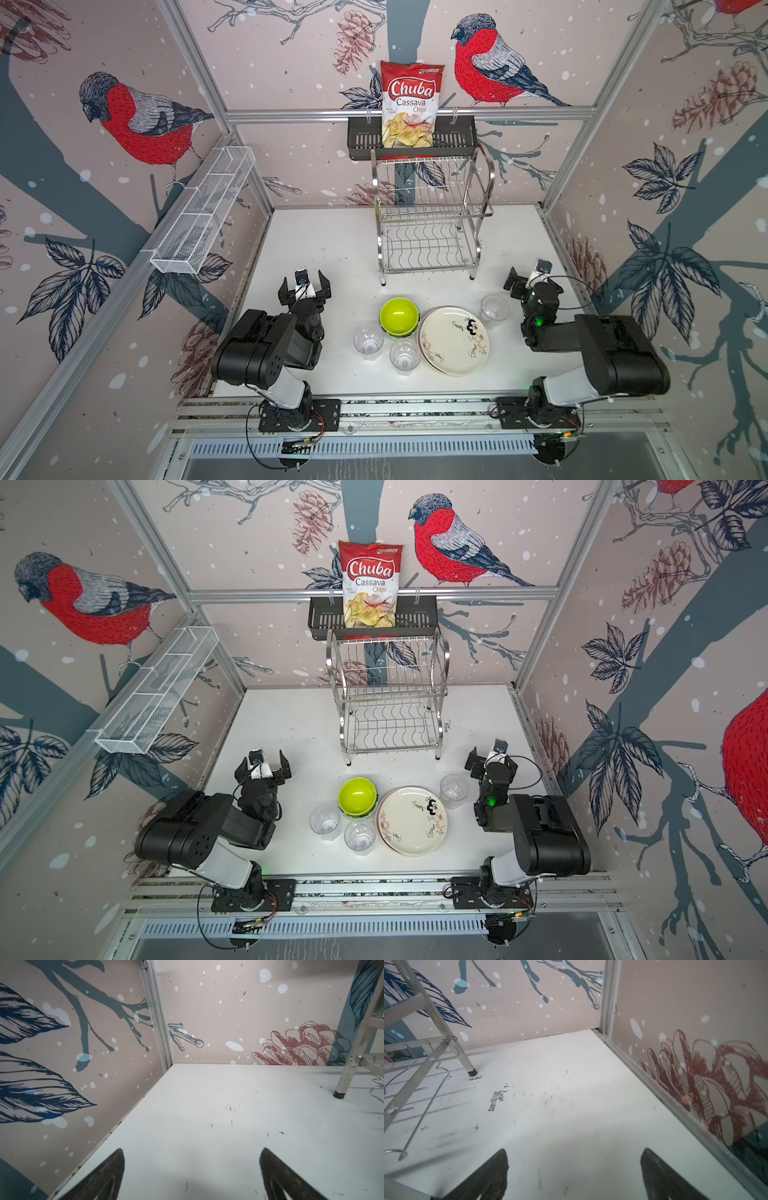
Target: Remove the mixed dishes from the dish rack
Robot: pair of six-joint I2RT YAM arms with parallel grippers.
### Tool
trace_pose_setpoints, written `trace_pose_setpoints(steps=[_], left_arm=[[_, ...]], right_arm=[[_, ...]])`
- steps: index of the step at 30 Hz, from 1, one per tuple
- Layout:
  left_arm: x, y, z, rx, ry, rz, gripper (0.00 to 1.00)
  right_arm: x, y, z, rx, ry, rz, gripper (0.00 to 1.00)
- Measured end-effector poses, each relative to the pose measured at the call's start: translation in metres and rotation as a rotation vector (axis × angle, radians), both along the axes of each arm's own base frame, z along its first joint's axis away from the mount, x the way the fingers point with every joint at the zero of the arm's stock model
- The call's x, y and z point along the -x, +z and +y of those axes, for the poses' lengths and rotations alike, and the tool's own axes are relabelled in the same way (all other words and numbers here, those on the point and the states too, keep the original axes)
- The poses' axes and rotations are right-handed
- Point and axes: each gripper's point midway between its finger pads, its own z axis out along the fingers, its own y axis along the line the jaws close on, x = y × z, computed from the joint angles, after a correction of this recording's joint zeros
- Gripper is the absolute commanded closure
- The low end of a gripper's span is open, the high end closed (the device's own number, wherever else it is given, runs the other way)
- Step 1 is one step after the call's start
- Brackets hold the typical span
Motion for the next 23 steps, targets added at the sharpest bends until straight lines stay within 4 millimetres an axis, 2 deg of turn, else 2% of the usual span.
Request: trace_pose_setpoints(steps=[2, 6, 10, 13, 18, 23], left_arm=[[-0.003, 0.003, 0.0, 0.02, -0.007, -0.015, 0.0], [-0.021, 0.013, -0.003, 0.034, -0.027, -0.029, 0.0], [-0.029, 0.011, 0.007, 0.065, -0.02, -0.008, 0.0], [-0.03, 0.003, 0.001, 0.077, -0.051, 0.024, 0.0], [-0.029, 0.0, 0.001, 0.08, -0.054, 0.035, 0.0], [-0.029, 0.0, 0.001, 0.08, -0.054, 0.037, 0.0]], right_arm=[[-0.002, 0.004, 0.002, -0.023, 0.013, -0.018, 0.01], [-0.017, 0.025, 0.01, -0.032, 0.056, -0.081, 0.01], [-0.017, 0.023, 0.012, -0.036, 0.072, -0.073, 0.01], [-0.017, 0.023, 0.013, -0.036, 0.076, -0.073, 0.01], [-0.018, 0.022, 0.018, -0.033, 0.088, -0.072, 0.0], [-0.02, 0.021, 0.011, -0.035, 0.07, -0.063, 0.01]])
